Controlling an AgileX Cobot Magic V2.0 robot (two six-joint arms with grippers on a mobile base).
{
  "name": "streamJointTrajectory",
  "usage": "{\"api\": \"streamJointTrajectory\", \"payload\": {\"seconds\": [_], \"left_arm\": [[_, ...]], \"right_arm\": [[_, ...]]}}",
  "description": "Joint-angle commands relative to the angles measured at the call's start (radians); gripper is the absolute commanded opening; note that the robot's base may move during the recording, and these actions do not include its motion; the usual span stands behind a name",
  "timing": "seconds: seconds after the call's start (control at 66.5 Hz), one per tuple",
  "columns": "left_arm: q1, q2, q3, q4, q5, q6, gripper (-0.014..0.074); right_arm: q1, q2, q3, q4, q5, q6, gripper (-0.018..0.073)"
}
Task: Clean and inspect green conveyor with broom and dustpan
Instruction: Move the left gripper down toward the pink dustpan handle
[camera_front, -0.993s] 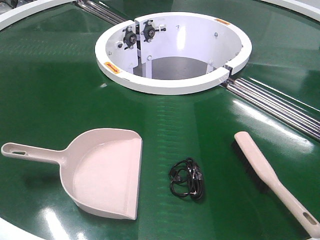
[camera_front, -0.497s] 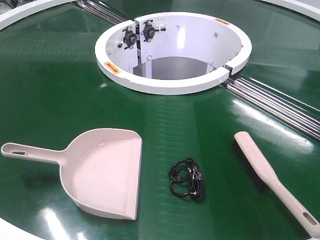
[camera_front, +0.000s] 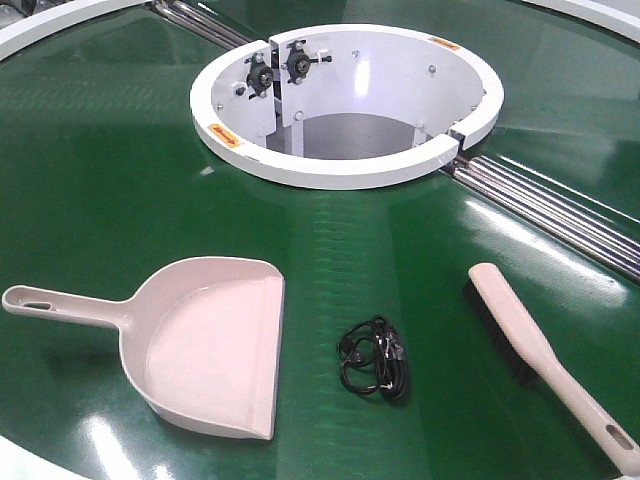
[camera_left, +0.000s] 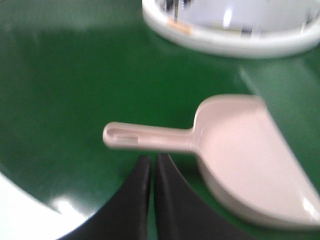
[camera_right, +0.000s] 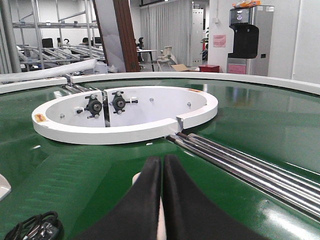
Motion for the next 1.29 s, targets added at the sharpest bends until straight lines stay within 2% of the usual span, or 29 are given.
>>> {"api": "streamJointTrajectory", "payload": {"seconds": [0.0, 0.316, 0.451, 0.587, 0.797, 0.933, 1.143, 1.279], "left_arm": [[-0.001, 0.068, -0.049, -0.012, 0.013, 0.025, -0.0006], [-0.001, 0.112, -0.048, -0.012, -0.011, 0.023, -0.0003], [-0.001, 0.112, -0.048, -0.012, 0.003, 0.020, 0.0028], [-0.001, 0.112, -0.048, -0.012, 0.022, 0.021, 0.0114], [-0.001, 0.112, -0.048, -0.012, 0.035, 0.025, 0.0356], [-0.001, 0.112, -0.048, -0.012, 0.051, 0.025, 0.0449], [-0.001, 0.112, -0.048, -0.016, 0.050, 0.019, 0.0463], [-0.001, 0.112, -0.049, -0.076, 0.049, -0.001, 0.0461]], "right_arm": [[-0.005, -0.011, 0.022, 0.000, -0.073, -0.007, -0.0009], [-0.005, -0.011, 0.022, 0.000, -0.073, -0.007, -0.0009], [-0.005, -0.011, 0.022, 0.000, -0.073, -0.007, -0.0009], [-0.005, -0.011, 0.022, 0.000, -0.073, -0.007, -0.0009], [-0.005, -0.011, 0.022, 0.000, -0.073, -0.007, -0.0009], [-0.005, -0.011, 0.022, 0.000, -0.073, -0.007, -0.0009], [-0.005, -0.011, 0.022, 0.000, -0.073, -0.007, -0.0009], [-0.005, -0.011, 0.022, 0.000, -0.073, -0.007, -0.0009]]}}
